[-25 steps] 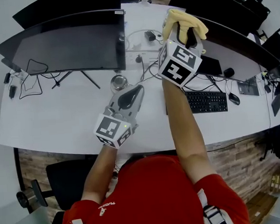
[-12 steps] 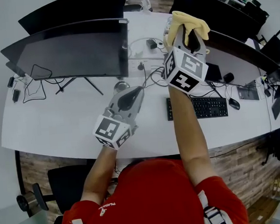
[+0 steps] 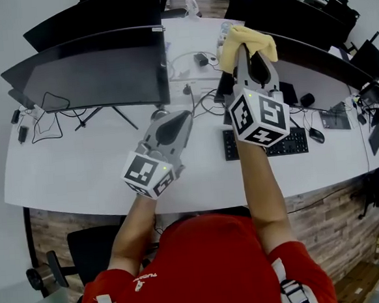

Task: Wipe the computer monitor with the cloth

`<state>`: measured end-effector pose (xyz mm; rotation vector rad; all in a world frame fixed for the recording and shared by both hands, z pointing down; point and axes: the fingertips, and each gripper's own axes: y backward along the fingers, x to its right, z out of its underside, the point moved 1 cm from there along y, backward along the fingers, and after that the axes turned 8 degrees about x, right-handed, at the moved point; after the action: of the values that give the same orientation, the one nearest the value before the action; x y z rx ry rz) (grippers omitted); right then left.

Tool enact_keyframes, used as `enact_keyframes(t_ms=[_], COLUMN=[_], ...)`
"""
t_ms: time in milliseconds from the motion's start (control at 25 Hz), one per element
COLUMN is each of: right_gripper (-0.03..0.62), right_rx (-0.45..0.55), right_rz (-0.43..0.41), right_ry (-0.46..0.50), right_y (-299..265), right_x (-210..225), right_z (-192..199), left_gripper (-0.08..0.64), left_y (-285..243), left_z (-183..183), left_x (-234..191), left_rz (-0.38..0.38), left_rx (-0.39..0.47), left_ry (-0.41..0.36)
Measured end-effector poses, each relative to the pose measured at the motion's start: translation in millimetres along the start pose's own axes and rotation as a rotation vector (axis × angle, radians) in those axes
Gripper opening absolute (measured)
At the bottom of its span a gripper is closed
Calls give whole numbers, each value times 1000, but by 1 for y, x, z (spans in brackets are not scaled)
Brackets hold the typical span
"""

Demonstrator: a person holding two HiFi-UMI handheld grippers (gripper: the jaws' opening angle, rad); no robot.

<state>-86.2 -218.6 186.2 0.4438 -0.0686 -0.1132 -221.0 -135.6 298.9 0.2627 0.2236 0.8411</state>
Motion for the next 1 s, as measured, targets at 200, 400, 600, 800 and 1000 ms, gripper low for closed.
enact_keyframes(t_ms=[200,400,600,800,1000], right_gripper=[60,58,58,58,58], right_rx=[-7,-41,-76,-92,-87], right_rz=[-97,-170,-232,-284,-330], right_ry=[-46,-69,-97,-121,-132], right_y=[43,90,128,151,165], right_x=[-3,0,8,25,51], right_z=[1,9,16,15,7], left_gripper=[11,11,11,11,11], left_y=[-3,-5,-11,-20,-37], left_z=[-5,-8,-8,0,4], left_x=[7,21,40,62,90], left_rz=[1,0,-22,-59,-86], left_rx=[24,25,8,15,18], left_ry=[-7,-19,-44,-61,-73])
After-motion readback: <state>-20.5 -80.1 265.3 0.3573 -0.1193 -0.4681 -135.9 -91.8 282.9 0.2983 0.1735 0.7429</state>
